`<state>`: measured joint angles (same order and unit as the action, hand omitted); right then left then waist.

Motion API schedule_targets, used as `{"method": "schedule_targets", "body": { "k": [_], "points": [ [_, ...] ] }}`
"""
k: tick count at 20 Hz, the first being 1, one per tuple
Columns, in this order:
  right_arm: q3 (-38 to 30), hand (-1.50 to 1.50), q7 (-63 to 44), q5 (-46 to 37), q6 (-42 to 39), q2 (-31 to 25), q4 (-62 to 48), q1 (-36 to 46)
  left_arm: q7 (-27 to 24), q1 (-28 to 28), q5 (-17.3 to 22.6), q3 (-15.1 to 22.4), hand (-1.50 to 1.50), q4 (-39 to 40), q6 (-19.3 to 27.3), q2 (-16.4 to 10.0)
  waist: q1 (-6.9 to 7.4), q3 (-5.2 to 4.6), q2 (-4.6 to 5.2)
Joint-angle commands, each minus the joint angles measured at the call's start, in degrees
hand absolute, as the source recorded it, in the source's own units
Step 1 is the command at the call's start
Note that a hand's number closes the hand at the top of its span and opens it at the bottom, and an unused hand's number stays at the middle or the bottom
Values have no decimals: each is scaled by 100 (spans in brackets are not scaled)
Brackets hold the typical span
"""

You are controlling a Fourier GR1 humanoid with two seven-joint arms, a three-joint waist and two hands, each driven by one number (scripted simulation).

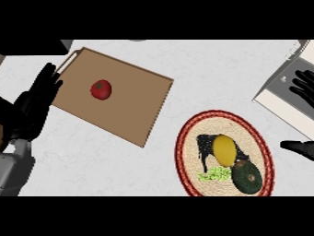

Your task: Pick the lemon from the placemat and place it in the tiered shelf

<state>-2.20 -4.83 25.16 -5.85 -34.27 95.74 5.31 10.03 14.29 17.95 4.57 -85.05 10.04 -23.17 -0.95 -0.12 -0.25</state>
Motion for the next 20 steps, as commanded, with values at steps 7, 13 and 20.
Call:
{"method": "schedule_targets", "body": {
  "k": [7, 13, 20],
  "points": [
    [1083, -150, -2020, -2188, -800, -2427, 1203, 380, 112, 124, -107, 142, 0, -66, 25, 96, 128, -30, -5],
    [2401, -150, -4276, -3043, -492, -1660, 1900, 1206, 147, 44, -139, 186, 0, -248, -21, 183, 259, -2, 27],
    [3510, -150, -5572, -3733, -928, -194, 1274, 2195, 71, 334, -80, -151, 0, 239, -341, 109, 190, 4, 41]
  ]
}}
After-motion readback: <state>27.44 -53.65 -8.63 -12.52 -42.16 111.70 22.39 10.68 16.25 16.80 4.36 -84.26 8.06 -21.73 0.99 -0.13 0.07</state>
